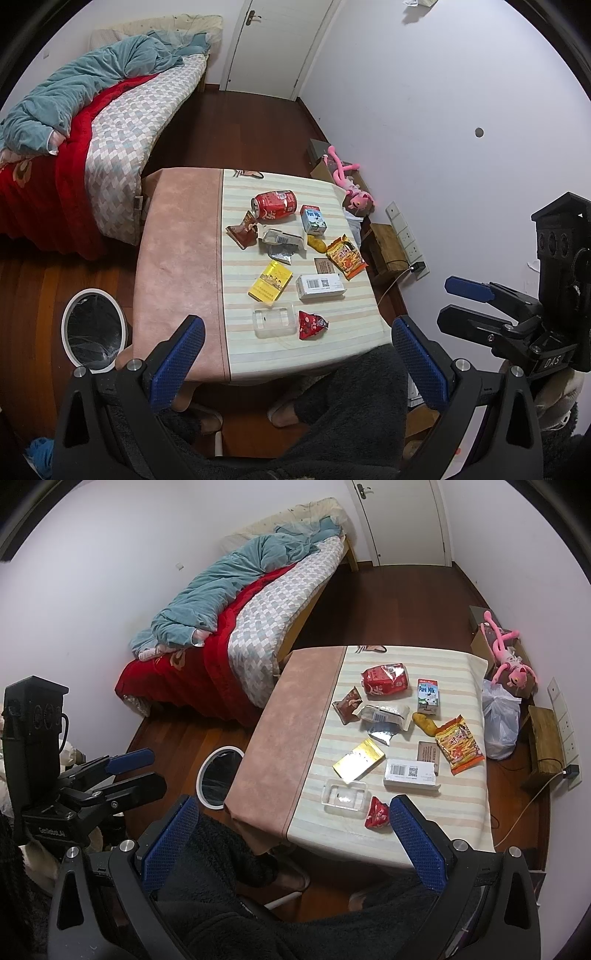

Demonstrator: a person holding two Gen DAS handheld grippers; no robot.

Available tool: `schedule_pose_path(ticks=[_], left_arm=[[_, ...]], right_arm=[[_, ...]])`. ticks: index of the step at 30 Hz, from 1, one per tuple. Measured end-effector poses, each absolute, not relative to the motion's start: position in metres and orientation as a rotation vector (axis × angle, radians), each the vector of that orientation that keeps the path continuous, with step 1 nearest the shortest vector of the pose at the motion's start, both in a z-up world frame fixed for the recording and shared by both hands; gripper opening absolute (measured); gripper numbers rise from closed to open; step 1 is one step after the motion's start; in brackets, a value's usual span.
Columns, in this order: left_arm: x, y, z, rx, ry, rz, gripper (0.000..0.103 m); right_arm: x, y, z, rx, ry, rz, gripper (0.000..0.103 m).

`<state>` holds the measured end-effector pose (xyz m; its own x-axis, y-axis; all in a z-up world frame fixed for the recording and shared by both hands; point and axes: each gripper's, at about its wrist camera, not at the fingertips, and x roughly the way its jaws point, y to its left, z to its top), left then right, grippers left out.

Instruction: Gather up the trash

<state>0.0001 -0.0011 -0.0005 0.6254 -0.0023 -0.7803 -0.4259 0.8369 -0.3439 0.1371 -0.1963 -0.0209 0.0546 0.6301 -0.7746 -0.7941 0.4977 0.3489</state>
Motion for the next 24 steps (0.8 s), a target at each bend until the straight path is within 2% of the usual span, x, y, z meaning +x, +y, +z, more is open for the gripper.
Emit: schedule_pose_path(ticks=[24], left_arm=[[0.0066,-0.006,0.0011,-0.536,0.874,0.251,0.103]], right_arm=[[0.1377,-0.1974,-0.0203,-0.192,1.056,1.091,0.103]])
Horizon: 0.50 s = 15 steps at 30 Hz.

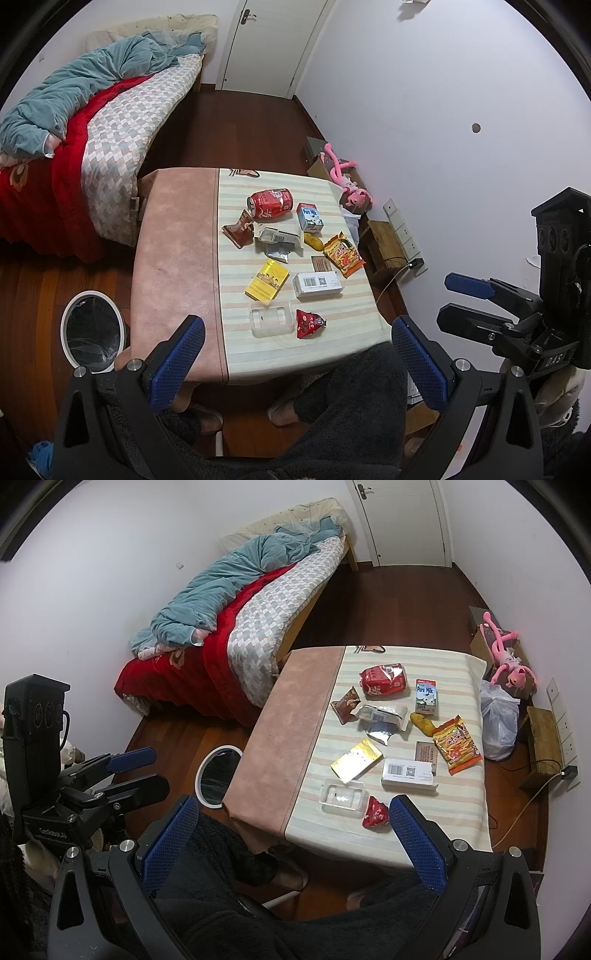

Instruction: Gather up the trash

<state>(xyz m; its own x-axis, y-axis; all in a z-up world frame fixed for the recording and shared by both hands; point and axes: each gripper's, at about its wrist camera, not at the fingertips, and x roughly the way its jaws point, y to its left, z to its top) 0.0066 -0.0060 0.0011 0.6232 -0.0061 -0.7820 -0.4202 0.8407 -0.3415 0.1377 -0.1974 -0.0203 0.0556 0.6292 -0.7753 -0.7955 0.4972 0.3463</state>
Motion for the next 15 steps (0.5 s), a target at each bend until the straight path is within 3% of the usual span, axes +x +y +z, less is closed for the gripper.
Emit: schedule_pose_path(ticks=[15], left_arm=[[0.0064,-0.0064,0.0005,-0.535,0.874,0.253,0.103]], right_arm=[[0.1367,-0.1996,-0.018,-0.2,1.055,1.093,0.103]])
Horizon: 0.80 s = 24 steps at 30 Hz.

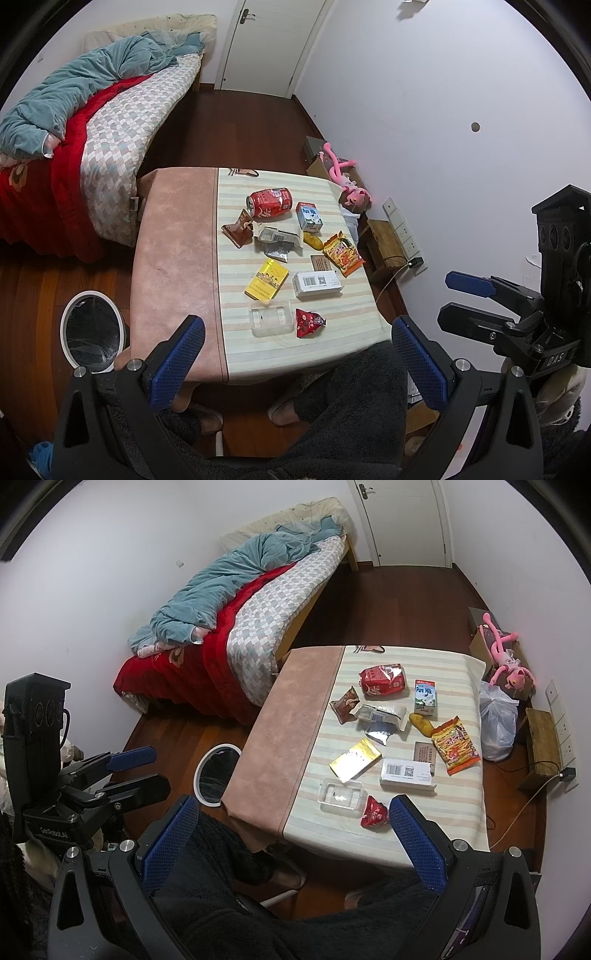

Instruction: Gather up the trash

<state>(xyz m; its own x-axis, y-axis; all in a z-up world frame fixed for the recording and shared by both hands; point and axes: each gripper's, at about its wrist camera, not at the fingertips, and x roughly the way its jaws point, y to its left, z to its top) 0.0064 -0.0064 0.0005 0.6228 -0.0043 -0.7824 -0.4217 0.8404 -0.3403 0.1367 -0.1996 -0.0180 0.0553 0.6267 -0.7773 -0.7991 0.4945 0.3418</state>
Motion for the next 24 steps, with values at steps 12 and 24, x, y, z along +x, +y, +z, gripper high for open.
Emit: schedule_pose_path(ticks=[12,24], left_arm=[[0.0083,-0.0099,0.0018,-0.522,0.873,0.254,0.103],[0.006,-0.004,-0.0023,-0.505,0.887,0.29,0.103]], right_arm=[[0.1364,-0.1989,-0.0186,-0.201,1.055,1.091,0.103],[0.1441,-0.2049,-0.0244,-0.168,1.058,1.063,0.103]])
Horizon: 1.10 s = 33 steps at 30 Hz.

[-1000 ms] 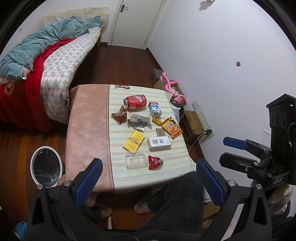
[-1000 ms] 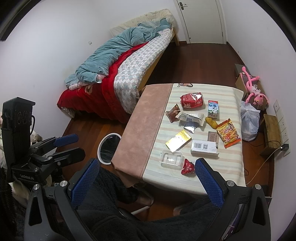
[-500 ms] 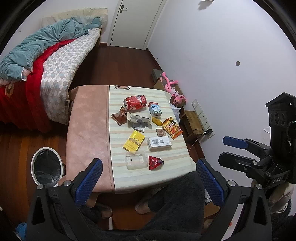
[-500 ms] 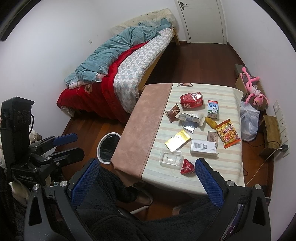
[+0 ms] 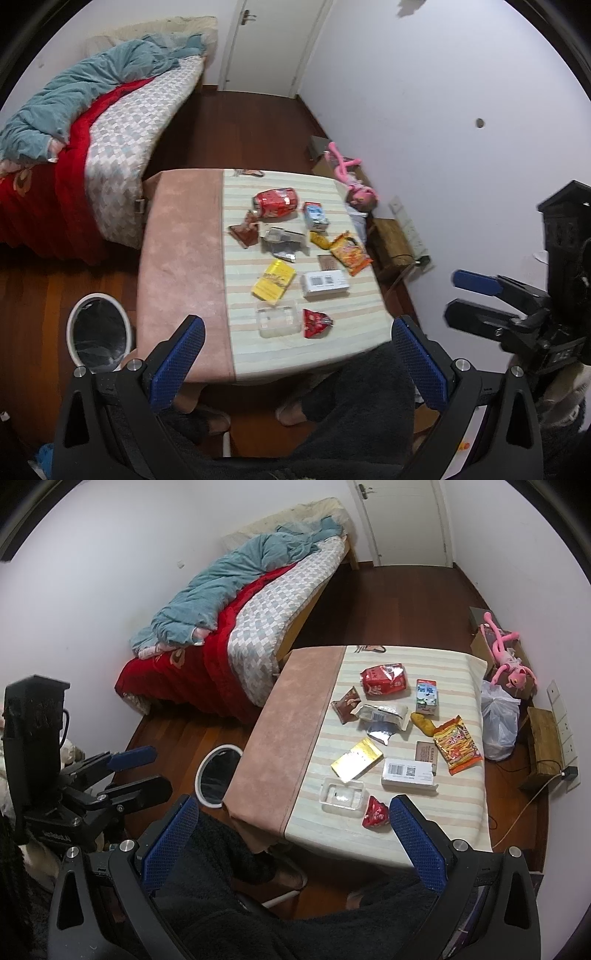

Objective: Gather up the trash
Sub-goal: 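Grasp the yellow cigarette pack with left tool while right tool grasps the orange snack bag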

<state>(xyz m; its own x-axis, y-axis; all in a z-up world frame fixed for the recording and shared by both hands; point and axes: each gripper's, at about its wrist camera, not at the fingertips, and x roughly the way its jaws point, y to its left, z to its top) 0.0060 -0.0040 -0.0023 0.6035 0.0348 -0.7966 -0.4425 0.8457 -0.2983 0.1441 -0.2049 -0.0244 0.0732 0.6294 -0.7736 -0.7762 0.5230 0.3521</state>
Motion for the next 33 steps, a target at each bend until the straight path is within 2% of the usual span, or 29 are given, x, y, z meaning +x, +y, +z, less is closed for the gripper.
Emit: schedule_pose_path(ticks=[4,10,21,28,29,30,31,33], left_arm=[[0.018,0.002,-0.019,-0.424,0.896,0.436,0.103],[0.07,0.017,-0.089,-0.35,0.949,0.598,0.103],[0.207,0.037,-0.261,-0.337,1.339,0.447,0.103],[0.247,0.035,-0.305,-0.315,1.449,0.295,0.099],[0.251,0.034,-0.305,-0.308,1.449,0.28,0.093],[0.253,0.033,-0.305,-0.299,1.448,0.278,0.077],[0.254,0.033,-0.305,-0.302,1.45,0.28,0.066],[0.253,0.035,-0.3,-0.311,1.443,0.311,0.057]], right_arm=[[0.163,-0.208,-0.038,-0.129,1.069,0.968,0.103],[0.229,-0.206,-0.106,-0.205,1.088,0.717,0.103],[0.371,-0.158,-0.261,-0.397,1.284,0.567,0.103],[0.421,-0.13,-0.31,-0.552,1.326,0.596,0.103],[0.426,-0.127,-0.315,-0.579,1.33,0.601,0.103],[0.429,-0.123,-0.32,-0.601,1.336,0.607,0.103],[0.434,-0.12,-0.327,-0.631,1.341,0.608,0.103],[0.44,-0.116,-0.337,-0.68,1.345,0.614,0.103]])
